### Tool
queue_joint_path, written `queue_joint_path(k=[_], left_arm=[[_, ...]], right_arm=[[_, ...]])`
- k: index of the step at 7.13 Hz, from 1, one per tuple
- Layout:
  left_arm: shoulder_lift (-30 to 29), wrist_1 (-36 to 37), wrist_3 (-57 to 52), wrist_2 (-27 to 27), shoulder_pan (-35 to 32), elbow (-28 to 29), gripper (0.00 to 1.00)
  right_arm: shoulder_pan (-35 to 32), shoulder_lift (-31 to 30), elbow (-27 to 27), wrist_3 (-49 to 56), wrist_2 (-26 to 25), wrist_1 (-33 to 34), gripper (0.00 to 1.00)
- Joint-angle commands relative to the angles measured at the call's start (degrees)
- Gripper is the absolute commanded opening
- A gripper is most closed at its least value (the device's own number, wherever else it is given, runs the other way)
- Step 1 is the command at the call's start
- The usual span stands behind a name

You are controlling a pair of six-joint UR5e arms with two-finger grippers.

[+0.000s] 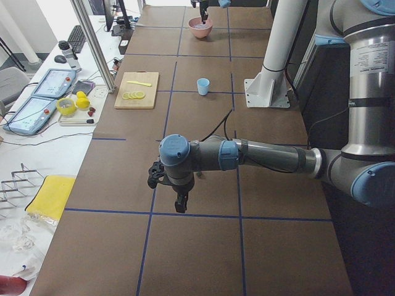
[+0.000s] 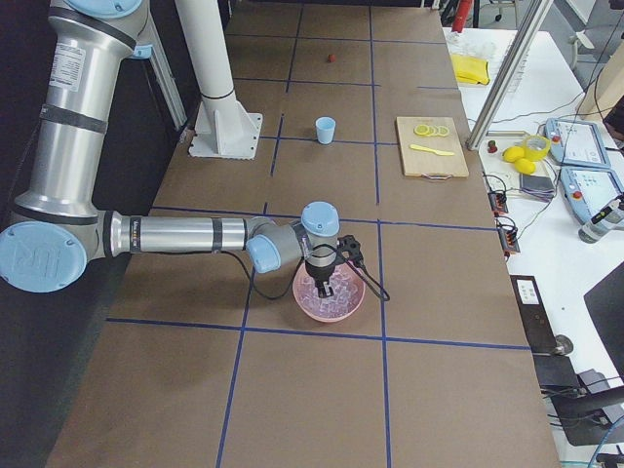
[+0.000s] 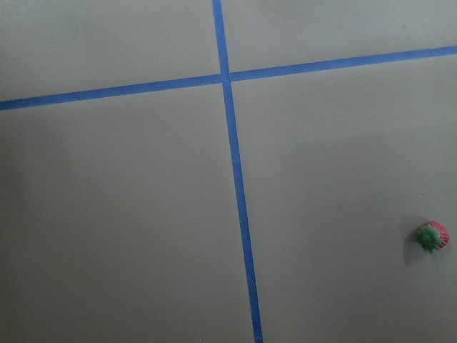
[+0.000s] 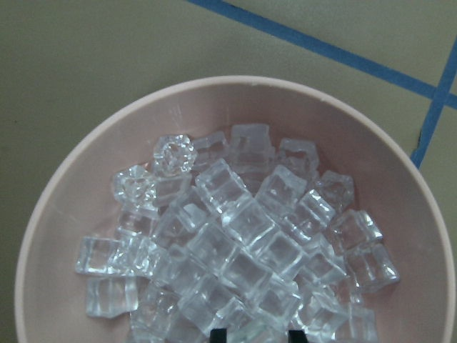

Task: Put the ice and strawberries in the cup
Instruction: 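Lower the right gripper into the ice and grasp a third cube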

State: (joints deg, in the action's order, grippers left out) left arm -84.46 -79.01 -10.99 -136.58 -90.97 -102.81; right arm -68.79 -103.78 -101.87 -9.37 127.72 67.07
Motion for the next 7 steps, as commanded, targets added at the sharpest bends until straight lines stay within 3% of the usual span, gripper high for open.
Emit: queue_joint_path(k=[1,2,4,7], left_arm=[[0.0,0.0,0.0,0.0,0.0,0.0,1.0],[0.0,0.0,0.0,0.0,0.0,0.0,1.0],[0.0,0.0,0.0,0.0,0.0,0.0,1.0],[0.0,0.1,0.0,0.0,0.0,0.0,1.0]], right_arm=[[-4.1,1.1,-2.9,-0.1,2.2,3.4,0.03],[-4.3,4.3,-7.5,-0.8,2.3,11.8,0.03],[-4.1,16.5,-10.4,-3.0,2.2,26.9,0.03],[6.8,30.0,-11.0,-24.5,1.5,30.0,0.03]])
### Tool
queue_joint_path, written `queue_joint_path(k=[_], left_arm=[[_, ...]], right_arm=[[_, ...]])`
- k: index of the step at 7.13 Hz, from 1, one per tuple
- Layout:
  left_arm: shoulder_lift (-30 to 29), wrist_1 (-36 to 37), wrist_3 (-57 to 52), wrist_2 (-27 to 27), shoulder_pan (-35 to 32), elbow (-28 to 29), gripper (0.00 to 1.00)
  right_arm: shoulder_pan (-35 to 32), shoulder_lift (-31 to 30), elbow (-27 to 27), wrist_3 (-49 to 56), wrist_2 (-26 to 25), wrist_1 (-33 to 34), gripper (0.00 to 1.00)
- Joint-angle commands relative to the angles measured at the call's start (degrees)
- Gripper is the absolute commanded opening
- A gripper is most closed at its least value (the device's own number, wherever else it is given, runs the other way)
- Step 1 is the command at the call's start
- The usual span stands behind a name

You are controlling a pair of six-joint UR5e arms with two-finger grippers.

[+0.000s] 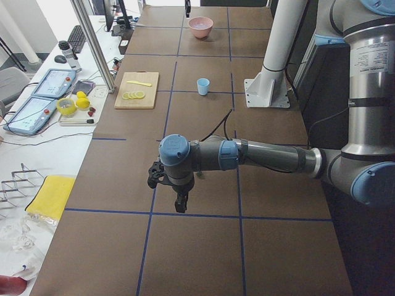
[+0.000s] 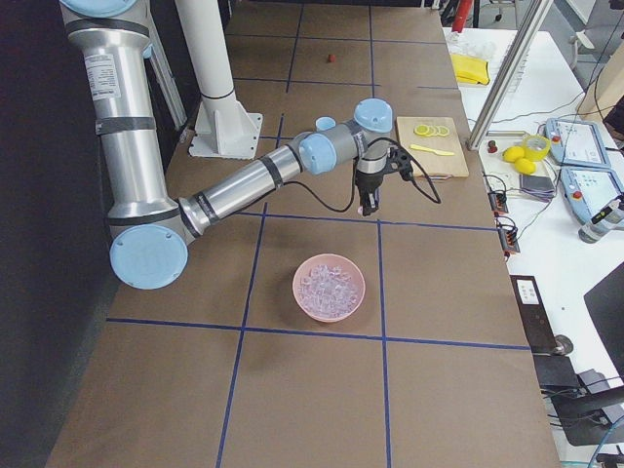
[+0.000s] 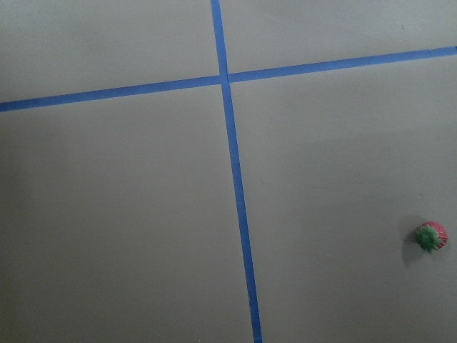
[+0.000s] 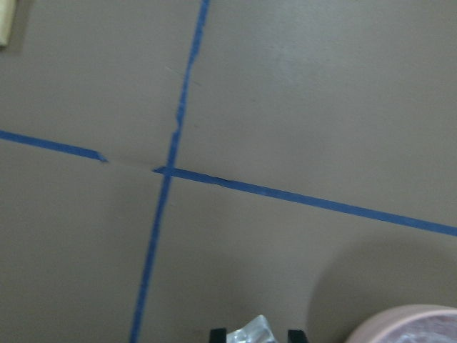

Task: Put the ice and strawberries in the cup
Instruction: 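Lift the ice cube and carry it over the blue cup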

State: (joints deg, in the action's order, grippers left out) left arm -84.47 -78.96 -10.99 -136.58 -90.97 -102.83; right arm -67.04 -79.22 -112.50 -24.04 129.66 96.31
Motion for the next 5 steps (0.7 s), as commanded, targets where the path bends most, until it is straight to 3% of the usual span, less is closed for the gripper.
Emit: queue_joint_path(k=[1,3,5], left_arm=[[0.0,0.0,0.0,0.0,0.0,0.0,1.0],[0.0,-0.1,0.0,0.0,0.0,-0.1,1.0],[0.0,0.1,0.0,0.0,0.0,0.1,1.0]], right_arm=[[11.4,10.7,-0.4,-19.9,-2.9,1.4,0.03],[25.8,21.9,1.0,-35.9,-14.0,5.7,0.03],[33.7,34.3,10.4,-47.1,-19.3,6.4,0.04]])
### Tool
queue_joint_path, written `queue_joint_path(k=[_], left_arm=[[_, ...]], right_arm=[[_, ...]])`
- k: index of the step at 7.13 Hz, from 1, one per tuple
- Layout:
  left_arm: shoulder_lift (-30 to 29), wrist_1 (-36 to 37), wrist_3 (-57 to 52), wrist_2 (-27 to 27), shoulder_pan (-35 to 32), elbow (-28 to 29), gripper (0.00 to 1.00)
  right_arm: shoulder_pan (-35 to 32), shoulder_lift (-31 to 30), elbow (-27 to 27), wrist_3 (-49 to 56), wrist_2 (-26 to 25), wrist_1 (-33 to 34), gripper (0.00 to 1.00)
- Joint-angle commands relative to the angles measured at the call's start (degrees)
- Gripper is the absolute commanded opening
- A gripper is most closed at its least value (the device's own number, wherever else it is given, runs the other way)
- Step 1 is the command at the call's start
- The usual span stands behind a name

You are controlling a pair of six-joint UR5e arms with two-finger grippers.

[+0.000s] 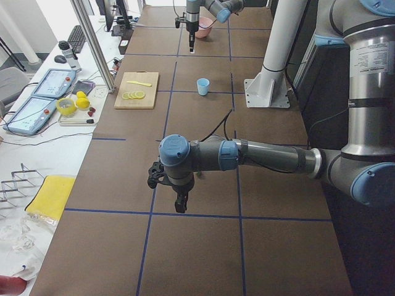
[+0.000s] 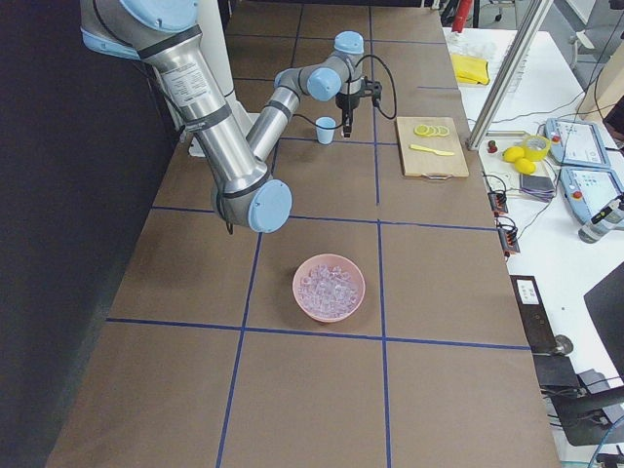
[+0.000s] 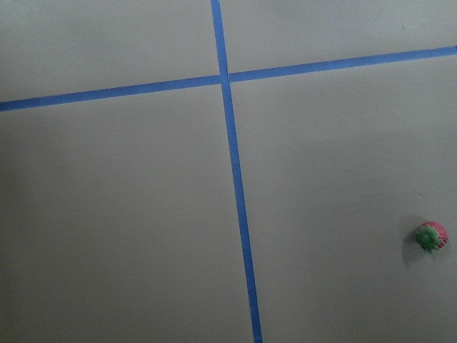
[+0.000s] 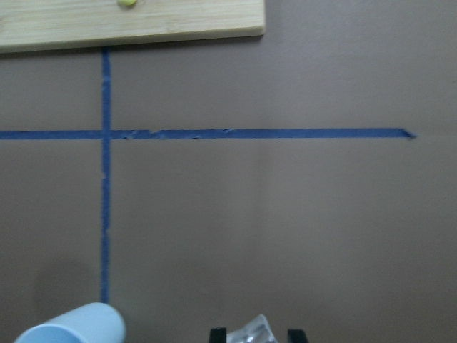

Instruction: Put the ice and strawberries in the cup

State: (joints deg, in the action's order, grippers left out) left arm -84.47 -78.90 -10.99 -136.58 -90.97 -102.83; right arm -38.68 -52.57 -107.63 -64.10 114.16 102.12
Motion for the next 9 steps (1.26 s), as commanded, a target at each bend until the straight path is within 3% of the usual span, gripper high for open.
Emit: queue_joint_path(k=[1,4,5,6,9], left_arm=[[0.2,0.1,0.0,0.0,0.0,0.3,1.0],[0.2,0.1,0.0,0.0,0.0,0.3,1.0],[0.2,0.1,0.0,0.0,0.0,0.3,1.0],[0.2,0.1,0.0,0.0,0.0,0.3,1.0],[0.2,0.1,0.0,0.0,0.0,0.2,1.0]], right_arm=[[9.1,11.7,9.3,-11.9,-7.9,0.5,0.04],[12.8,12.8,11.1,-14.3,-11.2,0.6,0.06],[12.9,12.6,11.1,-14.3,-11.2,0.6,0.14],[13.0,12.2,11.0,-14.2,-11.7,0.6,0.97],[13.0,12.5,10.9,-14.0,-12.0,0.5,0.99]])
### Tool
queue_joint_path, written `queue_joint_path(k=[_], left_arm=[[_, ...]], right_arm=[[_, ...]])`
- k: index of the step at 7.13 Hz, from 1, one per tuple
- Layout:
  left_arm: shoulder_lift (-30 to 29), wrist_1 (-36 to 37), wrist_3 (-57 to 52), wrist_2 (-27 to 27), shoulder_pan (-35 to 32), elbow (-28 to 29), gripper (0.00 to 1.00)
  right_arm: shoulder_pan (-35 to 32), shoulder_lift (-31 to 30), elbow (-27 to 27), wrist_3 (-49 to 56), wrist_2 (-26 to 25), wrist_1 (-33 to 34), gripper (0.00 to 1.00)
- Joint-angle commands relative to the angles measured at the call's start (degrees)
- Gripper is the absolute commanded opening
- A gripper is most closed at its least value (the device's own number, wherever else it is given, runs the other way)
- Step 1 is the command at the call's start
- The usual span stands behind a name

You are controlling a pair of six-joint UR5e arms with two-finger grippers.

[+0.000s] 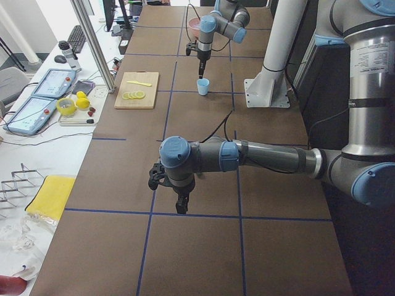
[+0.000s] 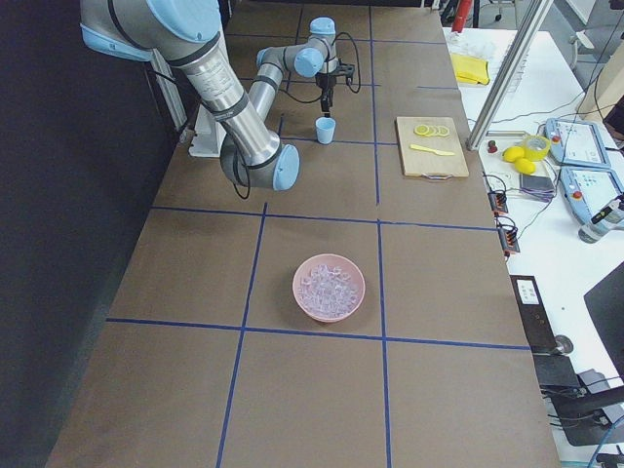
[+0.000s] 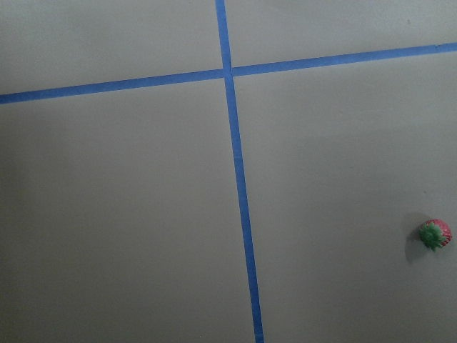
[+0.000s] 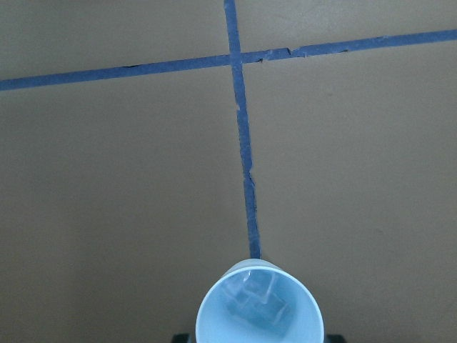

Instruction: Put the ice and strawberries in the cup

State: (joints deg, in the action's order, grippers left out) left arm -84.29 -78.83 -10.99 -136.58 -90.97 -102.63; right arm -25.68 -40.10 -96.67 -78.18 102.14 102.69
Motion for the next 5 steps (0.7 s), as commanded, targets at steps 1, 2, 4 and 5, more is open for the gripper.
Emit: queue_joint_path(k=[1,2,4,5], left_arm=[[-0.2,-0.1,0.0,0.0,0.0,-0.1,1.0],[-0.2,-0.1,0.0,0.0,0.0,-0.9,1.0],[-0.2,0.0,0.1,0.0,0.0,-1.5,1.0],[-0.3,0.0,0.2,0.1,0.6,-2.8,1.0]], right_arm=[[-0.1,-0.1,-0.4,0.3,0.0,0.1,0.99],[-1.4,-0.4,-0.5,1.4,0.7,0.0,0.99],[-8.0,-4.1,-3.2,11.8,5.0,-0.2,0.99],[-14.1,-7.0,-4.6,16.3,11.9,-0.3,0.99]])
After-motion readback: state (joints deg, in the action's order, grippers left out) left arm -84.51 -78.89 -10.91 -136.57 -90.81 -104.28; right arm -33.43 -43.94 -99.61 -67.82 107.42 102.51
